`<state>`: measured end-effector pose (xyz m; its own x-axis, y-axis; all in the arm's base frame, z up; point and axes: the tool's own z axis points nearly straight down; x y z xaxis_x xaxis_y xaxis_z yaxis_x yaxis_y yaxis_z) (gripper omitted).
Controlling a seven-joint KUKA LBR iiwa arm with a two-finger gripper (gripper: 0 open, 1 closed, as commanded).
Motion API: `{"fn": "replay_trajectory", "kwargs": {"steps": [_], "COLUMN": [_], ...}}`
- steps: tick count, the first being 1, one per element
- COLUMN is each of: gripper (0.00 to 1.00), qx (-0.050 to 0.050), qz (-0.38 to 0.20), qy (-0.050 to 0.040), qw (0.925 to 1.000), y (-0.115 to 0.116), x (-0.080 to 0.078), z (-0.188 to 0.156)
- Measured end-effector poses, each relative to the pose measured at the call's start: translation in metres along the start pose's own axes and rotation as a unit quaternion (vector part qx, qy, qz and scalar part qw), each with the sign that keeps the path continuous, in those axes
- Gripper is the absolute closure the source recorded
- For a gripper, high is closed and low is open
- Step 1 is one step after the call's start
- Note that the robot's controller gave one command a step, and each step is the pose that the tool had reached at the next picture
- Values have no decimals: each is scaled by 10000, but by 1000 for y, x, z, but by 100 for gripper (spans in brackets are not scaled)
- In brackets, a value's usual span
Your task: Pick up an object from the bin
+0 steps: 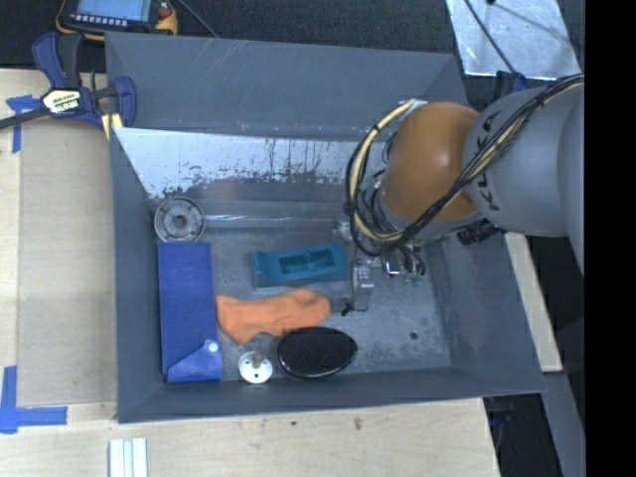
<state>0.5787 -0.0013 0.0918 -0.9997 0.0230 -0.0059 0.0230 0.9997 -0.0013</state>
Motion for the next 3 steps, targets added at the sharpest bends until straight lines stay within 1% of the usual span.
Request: {"fn": "replay_trajectory", "kwargs": {"steps": [1,2,3], "gripper": [100,100,100], "qx": [-7,-7,3], "qz": [-595,-596,-545], "qy": [-38,-39,70], "qw": [9982,9982,9985], "y": [33,33,51], "x": [7,7,16], "z": [19,19,-22]}}
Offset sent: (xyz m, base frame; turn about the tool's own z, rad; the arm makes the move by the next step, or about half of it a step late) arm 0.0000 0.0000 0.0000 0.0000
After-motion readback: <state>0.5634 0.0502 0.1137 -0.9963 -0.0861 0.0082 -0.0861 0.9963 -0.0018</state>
